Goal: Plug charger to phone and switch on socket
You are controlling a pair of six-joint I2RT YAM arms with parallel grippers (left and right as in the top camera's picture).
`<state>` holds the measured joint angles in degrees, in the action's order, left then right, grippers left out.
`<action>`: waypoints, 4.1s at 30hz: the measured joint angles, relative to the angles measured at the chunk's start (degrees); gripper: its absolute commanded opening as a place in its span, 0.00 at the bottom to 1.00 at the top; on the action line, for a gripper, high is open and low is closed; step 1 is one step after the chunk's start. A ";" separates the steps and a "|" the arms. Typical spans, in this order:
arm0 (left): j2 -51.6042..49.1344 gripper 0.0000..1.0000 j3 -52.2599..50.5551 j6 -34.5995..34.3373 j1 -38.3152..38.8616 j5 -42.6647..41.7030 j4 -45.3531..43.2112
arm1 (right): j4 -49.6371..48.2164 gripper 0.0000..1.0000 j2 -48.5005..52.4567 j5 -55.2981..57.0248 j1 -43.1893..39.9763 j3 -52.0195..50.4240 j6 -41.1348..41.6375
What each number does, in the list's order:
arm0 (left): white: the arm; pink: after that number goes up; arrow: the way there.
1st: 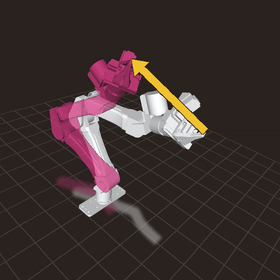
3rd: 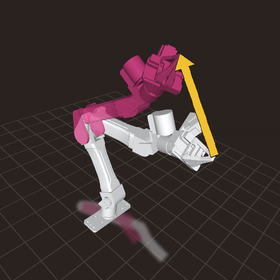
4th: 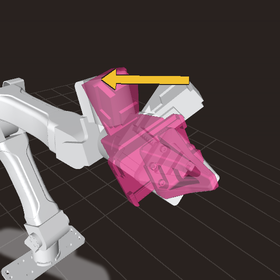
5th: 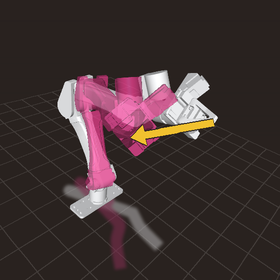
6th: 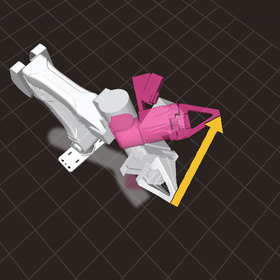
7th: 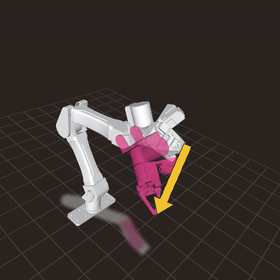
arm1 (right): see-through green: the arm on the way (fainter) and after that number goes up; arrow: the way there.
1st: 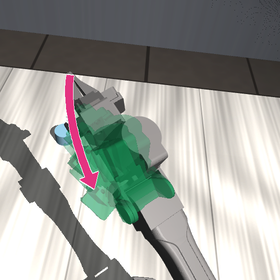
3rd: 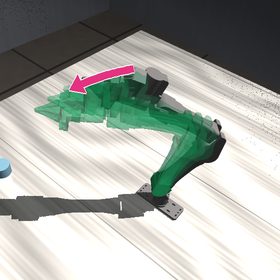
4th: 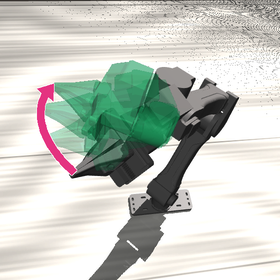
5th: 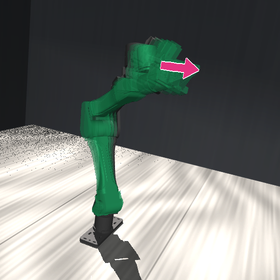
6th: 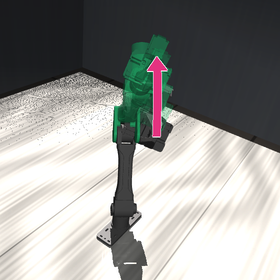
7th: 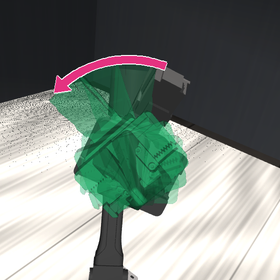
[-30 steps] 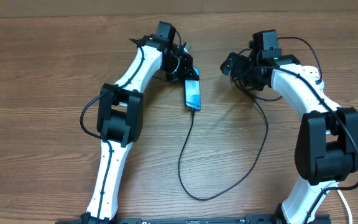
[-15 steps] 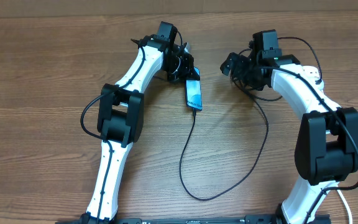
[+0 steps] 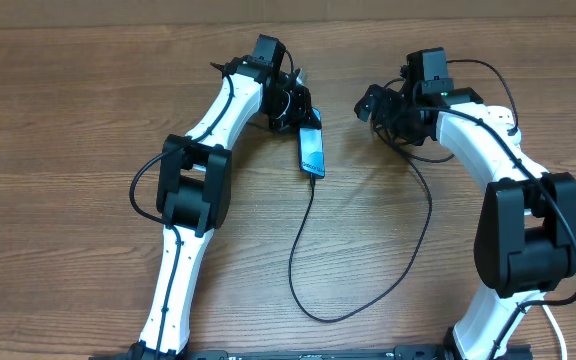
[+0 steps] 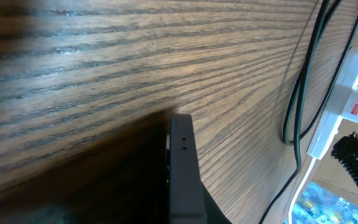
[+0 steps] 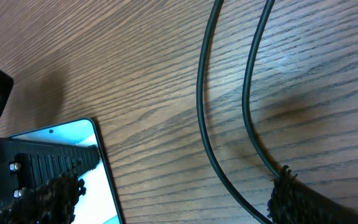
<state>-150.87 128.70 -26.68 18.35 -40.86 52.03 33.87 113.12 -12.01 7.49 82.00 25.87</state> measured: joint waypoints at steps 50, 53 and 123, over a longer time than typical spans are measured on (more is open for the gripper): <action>2.08 1.00 1.90 -1.79 -0.11 0.90 4.33 | 0.00 1.00 0.00 0.00 0.00 0.00 0.04; 2.16 1.00 1.95 -1.92 -0.11 1.53 5.03 | 0.00 1.00 0.00 -0.02 0.00 0.00 0.00; 30.45 1.00 0.52 4.61 -3.72 35.58 30.69 | -0.15 1.00 0.00 0.02 0.00 0.00 0.00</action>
<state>-120.42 129.23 -22.06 14.63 -5.28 82.72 33.71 113.12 -11.99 7.49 82.00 25.87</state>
